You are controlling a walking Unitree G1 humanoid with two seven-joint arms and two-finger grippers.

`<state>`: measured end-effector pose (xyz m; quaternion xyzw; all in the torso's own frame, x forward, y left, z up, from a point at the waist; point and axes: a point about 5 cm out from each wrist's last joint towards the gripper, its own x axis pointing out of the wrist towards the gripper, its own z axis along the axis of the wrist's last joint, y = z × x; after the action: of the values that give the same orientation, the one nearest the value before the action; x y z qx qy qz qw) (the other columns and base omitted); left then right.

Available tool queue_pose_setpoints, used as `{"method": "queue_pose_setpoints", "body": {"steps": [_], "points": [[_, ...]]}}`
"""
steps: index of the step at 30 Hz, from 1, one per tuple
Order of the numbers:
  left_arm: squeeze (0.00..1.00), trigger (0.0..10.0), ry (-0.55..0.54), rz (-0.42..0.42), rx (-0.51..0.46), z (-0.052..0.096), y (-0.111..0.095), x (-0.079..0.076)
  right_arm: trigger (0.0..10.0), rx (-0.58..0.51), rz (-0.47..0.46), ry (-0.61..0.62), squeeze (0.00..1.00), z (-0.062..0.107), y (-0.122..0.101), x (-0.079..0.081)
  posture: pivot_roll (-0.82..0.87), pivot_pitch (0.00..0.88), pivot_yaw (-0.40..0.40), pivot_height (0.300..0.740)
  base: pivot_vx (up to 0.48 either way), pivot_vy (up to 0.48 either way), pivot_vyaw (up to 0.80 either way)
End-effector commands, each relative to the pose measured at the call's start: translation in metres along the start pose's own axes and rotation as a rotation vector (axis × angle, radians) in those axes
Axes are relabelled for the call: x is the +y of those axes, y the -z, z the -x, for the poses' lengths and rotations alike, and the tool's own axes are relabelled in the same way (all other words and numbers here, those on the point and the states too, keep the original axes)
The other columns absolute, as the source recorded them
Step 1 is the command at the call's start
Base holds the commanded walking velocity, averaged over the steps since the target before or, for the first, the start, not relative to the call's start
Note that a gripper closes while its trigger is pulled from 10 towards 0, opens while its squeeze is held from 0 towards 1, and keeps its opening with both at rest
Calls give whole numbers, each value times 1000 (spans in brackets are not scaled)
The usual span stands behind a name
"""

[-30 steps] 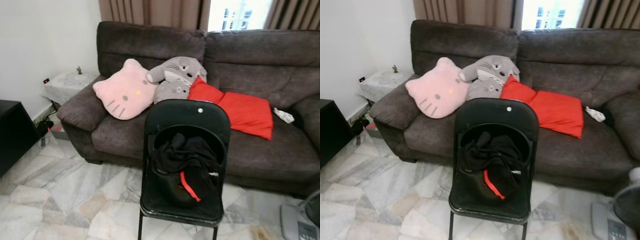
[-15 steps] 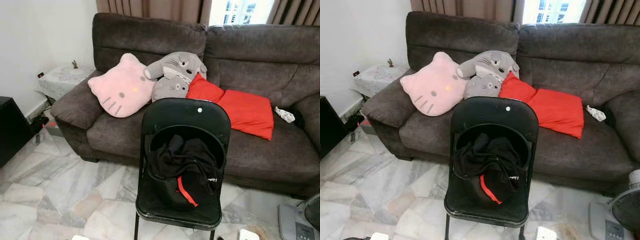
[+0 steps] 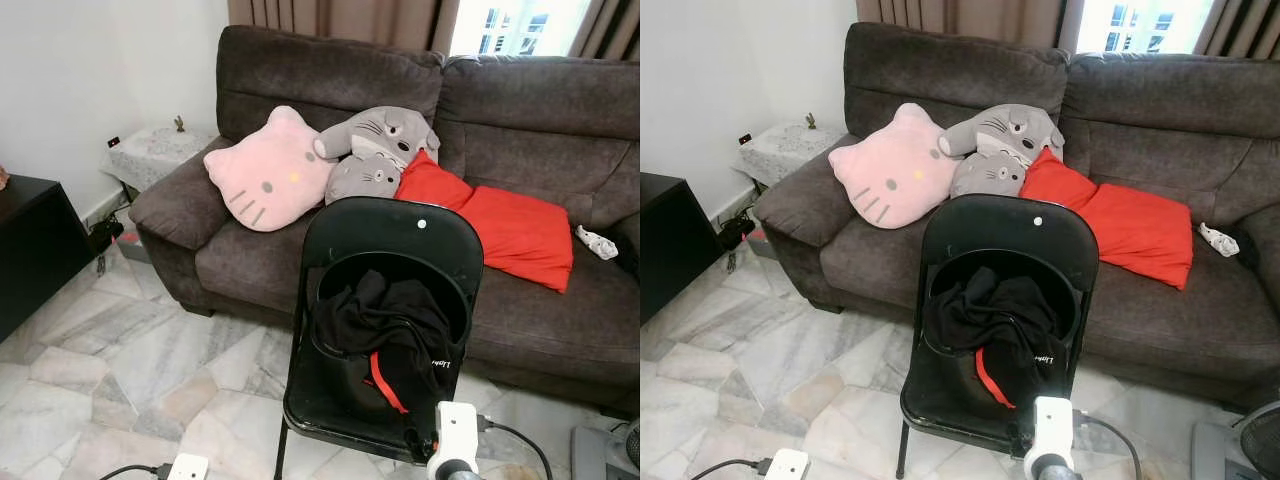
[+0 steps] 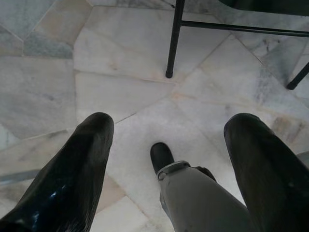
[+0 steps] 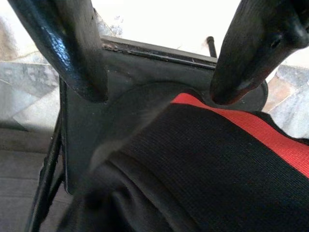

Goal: Hang hanger

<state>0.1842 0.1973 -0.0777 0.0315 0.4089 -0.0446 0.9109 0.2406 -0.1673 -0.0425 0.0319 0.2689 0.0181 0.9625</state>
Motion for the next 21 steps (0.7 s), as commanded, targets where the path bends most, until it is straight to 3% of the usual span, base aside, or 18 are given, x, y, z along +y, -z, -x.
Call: {"method": "queue_pose_setpoints", "body": {"steps": [1, 8, 10, 12, 19, 21], "points": [[0, 10000, -9, -4, 23, 2, 7, 0, 10000, -1, 9, -13, 0, -1, -1, 3, -36, 6, 3, 740, 0, 0, 0], [0, 10000, 25, -27, 35, -3, 5, -23, 10000, 8, 64, -119, 0, -3, -3, 13, -51, 33, 23, 740, 0, 0, 0], [0, 10000, 39, -35, 47, -4, 6, -33, 10000, -4, 77, -78, 0, -3, -5, 9, -62, 40, 24, 740, 0, 0, 0], [0, 10000, 51, -38, 57, -4, 9, -41, 10000, -41, 29, 6, 0, -2, -8, -2, -80, 49, 25, 740, 0, 0, 0], [0, 10000, 64, -51, 90, -2, 17, -45, 10000, -96, -45, 96, 0, 6, -5, -19, -104, 59, 24, 740, 0, 0, 0], [0, 10000, 64, -55, 110, 0, 22, -47, 10000, -137, -78, 105, 0, 16, 5, -23, -111, 59, 17, 740, 0, 0, 0]]}}
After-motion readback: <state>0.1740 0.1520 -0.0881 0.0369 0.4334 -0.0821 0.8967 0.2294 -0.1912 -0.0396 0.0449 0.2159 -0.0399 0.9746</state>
